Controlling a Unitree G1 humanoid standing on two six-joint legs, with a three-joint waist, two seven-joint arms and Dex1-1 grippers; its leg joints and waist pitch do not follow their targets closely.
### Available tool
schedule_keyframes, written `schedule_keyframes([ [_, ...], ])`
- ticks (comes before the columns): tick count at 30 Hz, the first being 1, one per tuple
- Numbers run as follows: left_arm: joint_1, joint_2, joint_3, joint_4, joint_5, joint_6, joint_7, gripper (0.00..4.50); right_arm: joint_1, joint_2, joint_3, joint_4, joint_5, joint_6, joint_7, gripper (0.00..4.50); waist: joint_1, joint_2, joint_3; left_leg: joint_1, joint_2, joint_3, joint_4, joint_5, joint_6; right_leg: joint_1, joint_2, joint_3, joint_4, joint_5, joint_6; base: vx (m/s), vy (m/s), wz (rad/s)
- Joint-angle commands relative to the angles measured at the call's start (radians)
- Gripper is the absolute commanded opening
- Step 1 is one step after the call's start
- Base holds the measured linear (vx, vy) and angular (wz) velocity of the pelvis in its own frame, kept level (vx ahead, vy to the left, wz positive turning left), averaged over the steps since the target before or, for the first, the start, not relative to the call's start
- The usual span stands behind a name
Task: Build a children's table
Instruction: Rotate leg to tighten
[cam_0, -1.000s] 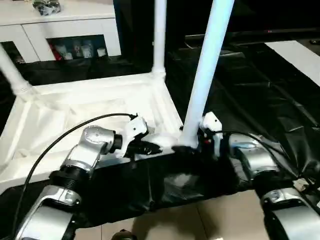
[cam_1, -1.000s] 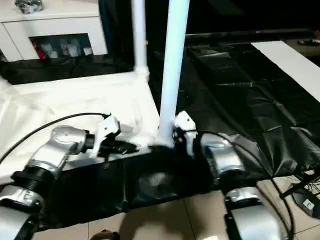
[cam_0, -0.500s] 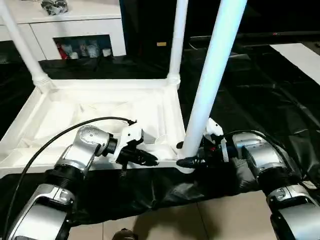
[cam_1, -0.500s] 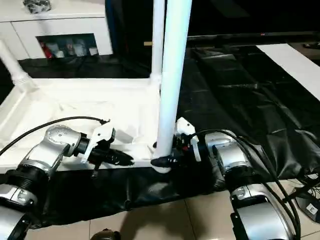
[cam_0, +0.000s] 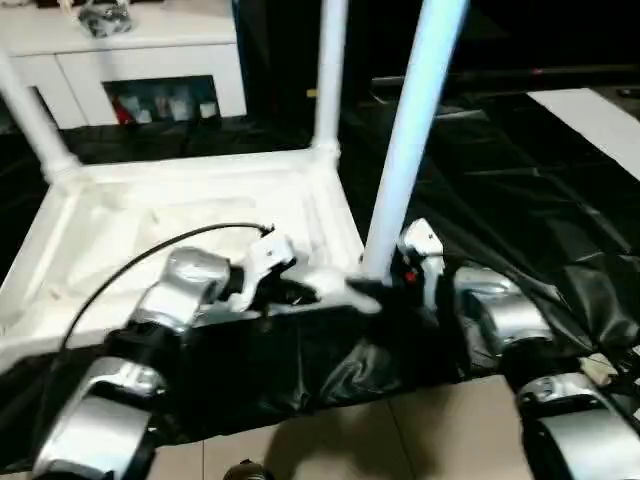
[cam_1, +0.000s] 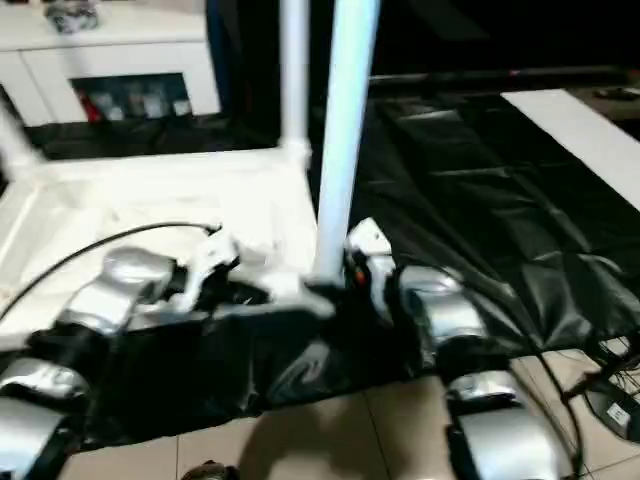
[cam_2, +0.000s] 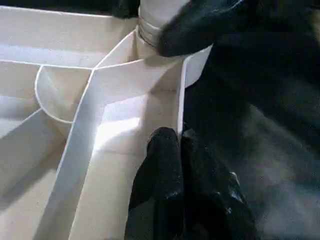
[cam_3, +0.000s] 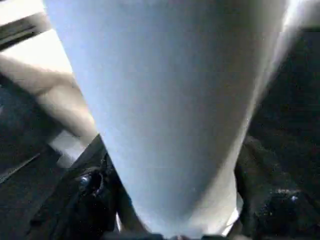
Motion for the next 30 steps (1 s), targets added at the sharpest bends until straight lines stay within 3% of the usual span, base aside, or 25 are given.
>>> schedule_keyframes([
  [1,-0.042,-0.1,-0.008,-0.028,-0.031,0.007,0.084,0.0,0.013,0.095,0.05,0.033,-0.027,0.031,-0.086,2.67,-0.007,-0.005,-0.056,0.026,0.002,0.004,-0.07,-0.314,-0.035,0.022,-0.038,0.023,-0.088,-0.214,-0.197,0.0,0.0,0.0],
  [6,-0.025,-0.17,-0.01,-0.041,-0.015,0.005,0.192,0.0,0.019,0.18,0.023,0.053,-0.043,-0.009,-0.308,2.66,-0.006,-0.001,-0.062,0.022,-0.002,0.004,-0.064,-0.258,-0.023,0.026,-0.034,0.021,-0.082,-0.1,-0.197,0.0,0.0,0.0],
  [10,-0.01,-0.188,-0.02,-0.061,-0.004,0.007,0.21,0.0,0.016,0.209,0.02,0.05,-0.038,-0.065,-0.325,2.66,-0.006,0.002,-0.064,0.019,-0.002,0.005,-0.064,-0.236,-0.004,0.031,-0.032,0.018,-0.08,-0.043,-0.193,0.0,0.0,0.0],
  [11,-0.002,-0.184,-0.032,-0.071,0.005,0.006,0.206,0.0,0.012,0.213,0.006,0.045,-0.027,-0.072,-0.327,3.22,-0.007,0.005,-0.063,0.019,-0.002,0.005,-0.065,-0.241,-0.004,0.03,-0.032,0.018,-0.081,-0.048,-0.191,0.0,0.0,0.0],
  [15,0.01,-0.159,-0.047,-0.078,0.012,-0.013,0.181,0.0,0.01,0.193,0.001,0.035,-0.013,-0.077,-0.273,3.54,-0.009,0.003,-0.061,0.02,-0.001,0.005,-0.067,-0.26,-0.005,0.03,-0.031,0.018,-0.084,-0.068,-0.187,0.0,0.0,0.0],
  [18,0.021,-0.129,-0.055,-0.082,0.009,-0.05,0.131,0.0,0.014,0.151,0.034,0.023,-0.021,-0.081,-0.198,3.82,-0.008,0.002,-0.062,0.018,-0.002,0.005,-0.065,-0.254,-0.001,0.033,-0.032,0.018,-0.082,-0.054,-0.186,0.0,0.0,0.0],
  [21,0.042,-0.082,-0.066,-0.096,-0.004,-0.099,0.035,0.0,0.02,0.088,0.073,0.001,-0.024,-0.086,-0.058,3.82,-0.008,0.002,-0.065,0.015,-0.002,0.006,-0.06,-0.211,0.014,0.037,-0.029,0.016,-0.075,0.015,-0.195,0.0,0.0,0.0],
  [25,0.049,-0.042,-0.071,-0.097,-0.003,-0.129,-0.029,0.0,0.028,0.038,0.103,-0.025,-0.02,-0.078,0.088,3.82,-0.008,0.001,-0.069,0.014,-0.002,0.009,-0.05,-0.169,0.045,0.04,-0.026,0.012,-0.064,0.116,-0.228,0.0,0.0,0.0],
  [30,0.043,0.026,-0.068,-0.097,-0.051,-0.163,-0.198,0.0,0.061,-0.079,0.195,-0.097,-0.014,-0.084,0.432,3.82,0.004,-0.004,-0.067,0.017,0.003,0.012,-0.048,-0.186,0.073,0.038,-0.027,0.011,-0.065,0.084,-0.246,0.0,0.0,0.0],
])
